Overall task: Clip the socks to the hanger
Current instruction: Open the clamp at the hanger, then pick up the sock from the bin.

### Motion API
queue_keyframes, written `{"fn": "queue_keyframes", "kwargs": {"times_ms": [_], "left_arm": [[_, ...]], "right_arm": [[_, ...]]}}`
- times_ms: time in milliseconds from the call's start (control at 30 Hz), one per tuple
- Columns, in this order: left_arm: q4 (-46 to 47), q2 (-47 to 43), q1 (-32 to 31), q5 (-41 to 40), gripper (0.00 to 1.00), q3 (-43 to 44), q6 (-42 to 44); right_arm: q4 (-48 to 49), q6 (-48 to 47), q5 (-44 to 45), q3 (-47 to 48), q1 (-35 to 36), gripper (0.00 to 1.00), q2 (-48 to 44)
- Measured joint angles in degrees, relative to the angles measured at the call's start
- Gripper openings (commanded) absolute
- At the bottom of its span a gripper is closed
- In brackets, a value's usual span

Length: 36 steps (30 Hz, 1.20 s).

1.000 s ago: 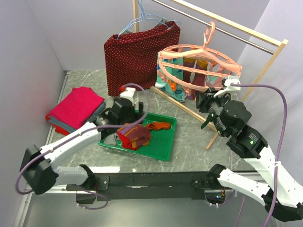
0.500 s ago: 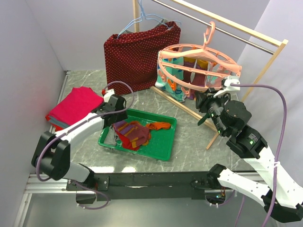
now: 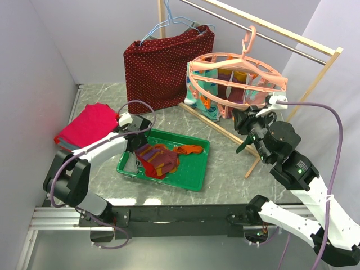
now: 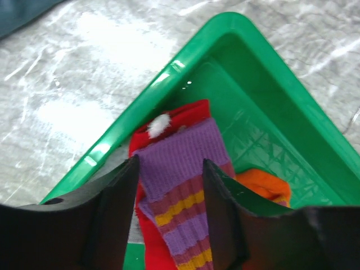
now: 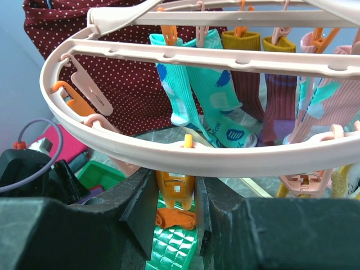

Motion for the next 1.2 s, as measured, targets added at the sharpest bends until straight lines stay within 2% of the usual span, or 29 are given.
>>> {"fn": "queue_keyframes", "kwargs": {"times_ms": [233, 467, 933, 1200], "left_arm": [[-2.0, 0.0, 0.0, -1.3, 0.60, 0.0, -1.6], [-2.1, 1.0, 0.0, -1.4, 0.51, 0.3, -1.5], [-4.8, 0.3, -4.1, -4.9, 0.46, 3.0, -2.1], [-5.6, 3.1, -4.0, -6.0, 0.50, 4.6, -2.1]], "right_arm": [[0.1, 0.2, -0.4, -0.4, -0.3, 0.00, -0.2], [0.1, 0.4, -0.6, -0.5, -0.6, 0.00, -0.5], [0.1, 0.4, -0.9, -0.5, -0.7, 0.00, -0.7], [0.1, 0.5, -0.8, -0.5, -0.8, 0.00, -1.0]]}}
